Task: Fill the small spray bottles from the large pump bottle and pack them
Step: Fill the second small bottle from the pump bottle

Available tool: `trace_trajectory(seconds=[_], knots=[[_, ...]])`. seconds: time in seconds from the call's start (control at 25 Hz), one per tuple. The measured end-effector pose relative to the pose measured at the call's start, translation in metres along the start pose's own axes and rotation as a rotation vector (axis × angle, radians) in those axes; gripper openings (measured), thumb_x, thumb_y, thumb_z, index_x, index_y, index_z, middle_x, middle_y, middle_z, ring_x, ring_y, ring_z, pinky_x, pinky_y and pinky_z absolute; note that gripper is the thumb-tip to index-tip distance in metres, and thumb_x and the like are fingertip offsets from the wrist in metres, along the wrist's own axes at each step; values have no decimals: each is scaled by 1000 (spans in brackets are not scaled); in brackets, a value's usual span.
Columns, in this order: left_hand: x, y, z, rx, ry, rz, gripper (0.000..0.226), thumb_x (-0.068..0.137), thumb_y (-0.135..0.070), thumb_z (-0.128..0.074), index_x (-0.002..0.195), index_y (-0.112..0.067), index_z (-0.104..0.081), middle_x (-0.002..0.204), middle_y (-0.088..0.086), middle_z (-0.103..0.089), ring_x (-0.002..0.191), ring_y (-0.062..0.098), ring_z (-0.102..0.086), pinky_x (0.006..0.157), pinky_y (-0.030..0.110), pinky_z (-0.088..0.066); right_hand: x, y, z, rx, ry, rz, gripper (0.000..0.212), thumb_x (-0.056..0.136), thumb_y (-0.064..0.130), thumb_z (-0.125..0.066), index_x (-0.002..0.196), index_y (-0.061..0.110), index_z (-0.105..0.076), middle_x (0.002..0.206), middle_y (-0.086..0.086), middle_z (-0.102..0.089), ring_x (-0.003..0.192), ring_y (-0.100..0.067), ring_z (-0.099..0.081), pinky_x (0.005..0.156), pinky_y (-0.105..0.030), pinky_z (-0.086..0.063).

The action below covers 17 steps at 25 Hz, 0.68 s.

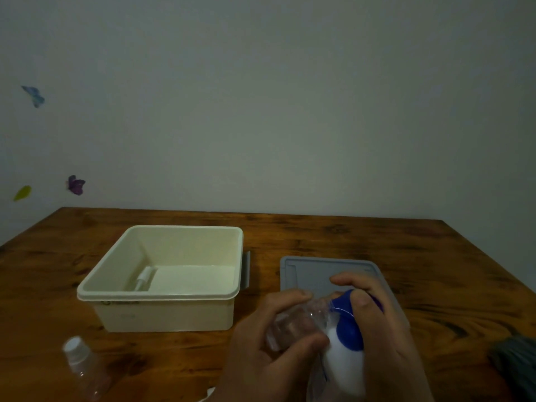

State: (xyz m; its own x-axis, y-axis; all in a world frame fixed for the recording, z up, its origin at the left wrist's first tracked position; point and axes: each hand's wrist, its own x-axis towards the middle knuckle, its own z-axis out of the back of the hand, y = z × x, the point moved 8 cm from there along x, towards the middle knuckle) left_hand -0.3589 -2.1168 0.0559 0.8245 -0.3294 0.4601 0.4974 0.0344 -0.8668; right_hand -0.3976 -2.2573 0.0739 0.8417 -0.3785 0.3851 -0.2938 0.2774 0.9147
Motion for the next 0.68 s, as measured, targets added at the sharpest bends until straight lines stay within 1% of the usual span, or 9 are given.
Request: trace_trajectory(seconds=[0.12, 0.2, 0.24, 0.32, 0.4, 0.48, 0.52, 0.6, 0.68], knots=[[0, 1, 1, -2, -14, 12, 56, 50, -51, -69, 101, -67, -52, 111, -44, -53, 104, -16, -53, 76, 3, -45, 0, -1, 0, 12, 0, 12, 48, 61, 60, -39, 91, 29, -58, 84, 7, -65, 61, -18, -61, 51, -15, -46], [1, 1, 0, 17, -11, 16, 58, 48, -53, -69, 100, -71, -49, 110, -47, -51, 104, -17, -52, 76, 2, -45, 2, -3, -1, 27, 13, -2, 48, 59, 59, -41, 88, 25, -58, 82, 11, -67, 63, -18, -62, 51, -15, -47], [1, 2, 1, 27, -8, 8, 59, 48, -55, -68, 100, -72, -47, 110, -48, -50, 105, -18, -51, 77, 1, -44, 3, -3, -2, 23, 21, 15, 47, 59, 57, -41, 85, 22, -58, 81, 16, -68, 61, -12, -63, 50, -13, -47], [3, 3, -1, 29, 12, 12, 59, 47, -55, -68, 99, -73, -47, 110, -49, -50, 106, -18, -51, 77, 1, -44, 5, 3, -2, 3, 52, 83, 39, 65, 50, -42, 80, 17, -57, 81, 23, -68, 57, 0, -61, 51, -9, -46], [2, 4, -2, 13, 19, 24, 58, 47, -53, -69, 99, -71, -50, 111, -46, -51, 104, -16, -53, 76, 3, -46, 3, 4, -2, -9, 84, 102, 27, 73, 39, -45, 79, 15, -56, 80, 24, -68, 59, 2, -62, 52, -7, -45], [1, 2, -2, 13, 11, 29, 58, 48, -49, -73, 98, -69, -52, 110, -44, -54, 101, -14, -56, 74, 5, -47, 2, -1, -2, -4, 79, 48, 18, 74, 26, -43, 77, 17, -57, 77, 26, -67, 63, 3, -61, 55, -7, -45], [0, 0, -2, 9, 8, 36, 59, 51, -45, -76, 99, -68, -52, 109, -43, -54, 101, -13, -56, 74, 5, -47, 2, -1, 1, 7, 66, 36, 17, 72, 27, -43, 76, 20, -58, 78, 27, -66, 65, 4, -61, 56, -6, -45], [0, -3, -1, -7, 7, 33, 59, 54, -39, -78, 100, -66, -53, 110, -43, -53, 101, -13, -56, 74, 4, -46, 3, 1, 0, 42, 67, 47, 23, 68, 42, -45, 74, 29, -63, 80, 26, -65, 69, 3, -61, 58, -7, -45], [0, -6, -1, -17, 11, 26, 54, 54, -45, -72, 101, -64, -53, 110, -44, -53, 102, -15, -54, 73, 1, -45, 2, 2, 1, 82, 66, 39, 25, 66, 51, -43, 73, 44, -65, 81, 24, -66, 69, 0, -62, 57, -9, -46]])
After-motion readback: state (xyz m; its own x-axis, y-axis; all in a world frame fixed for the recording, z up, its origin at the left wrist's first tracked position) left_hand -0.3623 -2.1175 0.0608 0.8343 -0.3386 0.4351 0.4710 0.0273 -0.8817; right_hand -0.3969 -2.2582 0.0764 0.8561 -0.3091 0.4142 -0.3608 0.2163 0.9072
